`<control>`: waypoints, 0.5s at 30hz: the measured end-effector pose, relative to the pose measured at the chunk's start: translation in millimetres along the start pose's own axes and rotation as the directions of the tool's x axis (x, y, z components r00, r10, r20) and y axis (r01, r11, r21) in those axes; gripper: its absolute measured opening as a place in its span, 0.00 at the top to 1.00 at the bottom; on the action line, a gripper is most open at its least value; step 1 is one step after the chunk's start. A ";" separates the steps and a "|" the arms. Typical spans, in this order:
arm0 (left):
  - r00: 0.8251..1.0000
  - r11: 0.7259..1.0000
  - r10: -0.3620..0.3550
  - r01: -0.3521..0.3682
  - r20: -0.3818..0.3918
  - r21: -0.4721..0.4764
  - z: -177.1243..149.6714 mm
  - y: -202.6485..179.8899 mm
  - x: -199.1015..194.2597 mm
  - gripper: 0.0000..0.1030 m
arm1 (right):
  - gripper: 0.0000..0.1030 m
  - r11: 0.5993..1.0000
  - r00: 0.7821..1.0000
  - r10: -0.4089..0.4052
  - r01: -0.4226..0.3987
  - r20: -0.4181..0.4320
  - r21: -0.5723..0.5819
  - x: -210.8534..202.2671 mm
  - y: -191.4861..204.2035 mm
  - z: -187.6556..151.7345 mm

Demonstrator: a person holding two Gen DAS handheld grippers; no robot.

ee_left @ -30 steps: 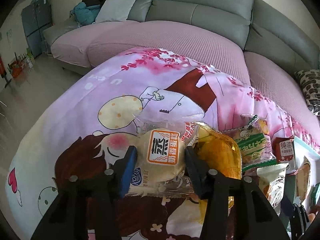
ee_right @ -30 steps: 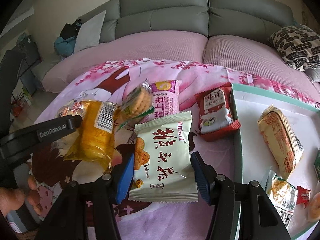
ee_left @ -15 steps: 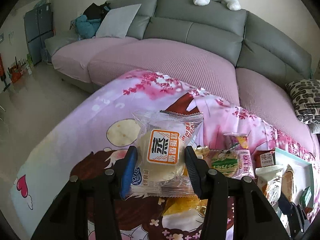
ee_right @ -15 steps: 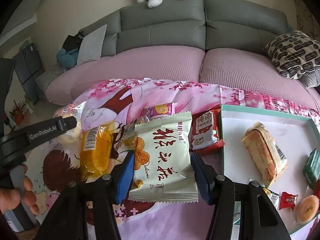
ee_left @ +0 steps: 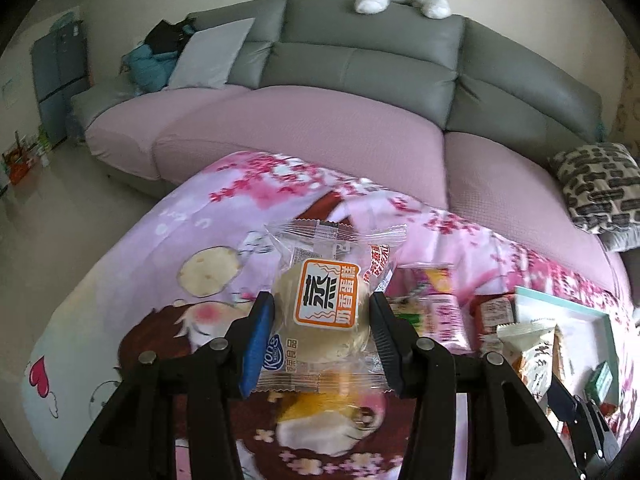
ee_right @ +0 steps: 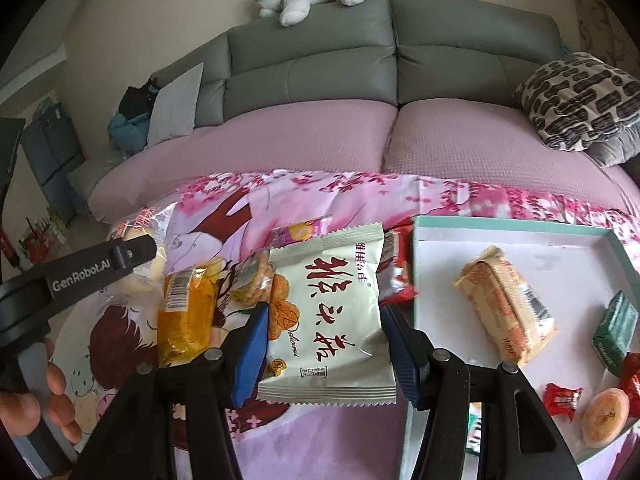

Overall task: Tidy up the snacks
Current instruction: 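Lift the round bun and white biscuit pack toward the tray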

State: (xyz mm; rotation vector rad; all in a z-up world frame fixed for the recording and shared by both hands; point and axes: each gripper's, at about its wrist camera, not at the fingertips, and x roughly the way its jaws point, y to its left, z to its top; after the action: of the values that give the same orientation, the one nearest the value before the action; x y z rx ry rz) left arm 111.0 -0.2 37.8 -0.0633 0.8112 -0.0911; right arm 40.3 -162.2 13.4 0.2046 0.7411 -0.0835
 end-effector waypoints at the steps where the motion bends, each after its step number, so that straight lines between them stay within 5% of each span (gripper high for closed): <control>1: 1.000 1.000 -0.011 0.010 0.002 0.011 -0.1 -6.9 -1.7 0.51 | 0.42 1.000 1.000 -0.006 0.006 0.005 0.010 -2.4 -5.2 0.6; 15: 0.984 0.966 -0.175 0.177 -0.024 0.188 -19.8 -111.1 -12.5 0.51 | 0.42 0.974 0.986 -0.162 0.152 0.049 0.165 -38.9 -98.3 3.2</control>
State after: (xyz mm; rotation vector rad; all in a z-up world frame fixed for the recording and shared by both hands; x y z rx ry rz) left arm 81.7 -109.7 43.3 0.0455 0.7999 -0.3366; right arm -0.7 -258.7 26.8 0.2957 0.6875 -0.3000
